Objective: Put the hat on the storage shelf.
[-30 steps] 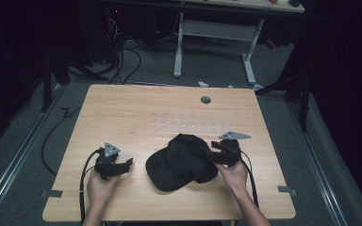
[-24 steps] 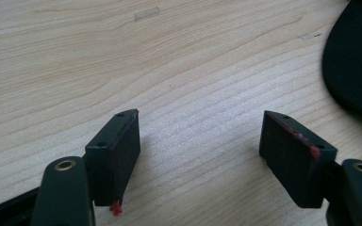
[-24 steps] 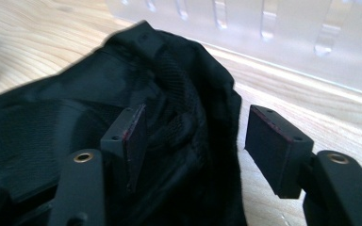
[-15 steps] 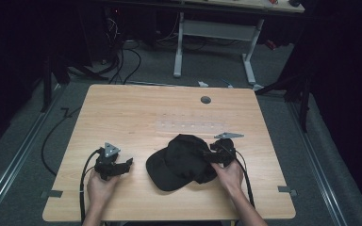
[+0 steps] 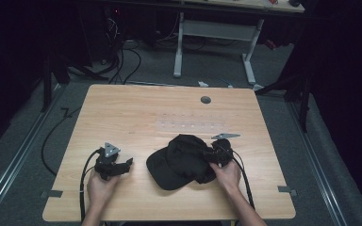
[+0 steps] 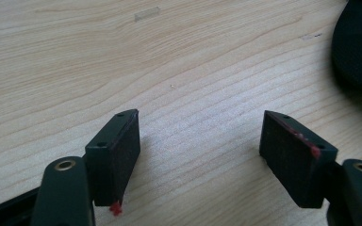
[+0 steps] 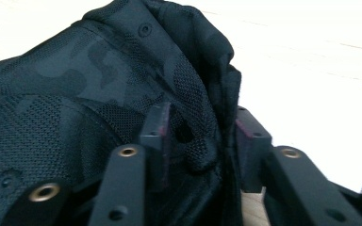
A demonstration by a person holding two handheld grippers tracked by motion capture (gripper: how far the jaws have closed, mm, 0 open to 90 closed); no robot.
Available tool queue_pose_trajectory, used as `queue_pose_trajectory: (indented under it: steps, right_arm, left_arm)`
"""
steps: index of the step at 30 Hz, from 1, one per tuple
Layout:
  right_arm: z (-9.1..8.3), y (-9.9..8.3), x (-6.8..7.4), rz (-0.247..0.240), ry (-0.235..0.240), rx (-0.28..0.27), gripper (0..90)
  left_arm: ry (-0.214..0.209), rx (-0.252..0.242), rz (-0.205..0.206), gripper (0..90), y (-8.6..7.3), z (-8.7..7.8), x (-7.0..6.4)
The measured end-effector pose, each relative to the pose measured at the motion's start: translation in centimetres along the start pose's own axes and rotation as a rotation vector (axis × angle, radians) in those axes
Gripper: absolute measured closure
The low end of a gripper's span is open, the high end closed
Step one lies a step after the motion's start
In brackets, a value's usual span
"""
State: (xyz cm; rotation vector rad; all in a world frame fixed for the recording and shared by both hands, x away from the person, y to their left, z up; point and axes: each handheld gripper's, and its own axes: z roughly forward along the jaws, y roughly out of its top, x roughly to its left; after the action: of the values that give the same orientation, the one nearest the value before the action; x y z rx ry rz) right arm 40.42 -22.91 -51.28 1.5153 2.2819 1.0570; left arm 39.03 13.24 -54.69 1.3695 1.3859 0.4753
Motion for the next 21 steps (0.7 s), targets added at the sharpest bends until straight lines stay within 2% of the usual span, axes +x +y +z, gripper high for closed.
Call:
queue_pose_trajectory:
  steps: [4, 10, 13, 16, 18, 21]
  right_arm:
    - [-0.1, 0.0, -0.2, 0.003, 0.017, 0.007, 71.6]
    - [0.0, 0.0, -0.3, 0.008, 0.025, 0.002, 73.0]
    - [-0.3, 0.1, -0.1, -0.015, 0.018, -0.017, 73.9]
    - [-0.5, 0.2, 0.1, -0.017, 0.025, -0.031, 74.2]
    - [-0.9, 0.3, 0.3, -0.041, 0.028, -0.048, 74.4]
    - [-1.2, 0.3, 0.4, -0.051, 0.038, -0.061, 74.5]
  left_arm:
    - [0.001, 0.0, 0.001, 29.4, 0.0, 0.0, 0.0]
    - [0.003, -0.002, 0.002, 29.4, 0.0, 0.0, 0.0]
    - [0.002, -0.002, 0.001, 29.2, 0.0, 0.0, 0.0]
    - [0.0, 0.0, -0.002, 28.4, 0.0, 0.1, -0.1]
    - [-0.004, 0.004, -0.003, 26.1, 0.0, 0.1, -0.1]
    - [-0.009, 0.011, 0.002, 24.6, -0.1, 0.1, -0.1]
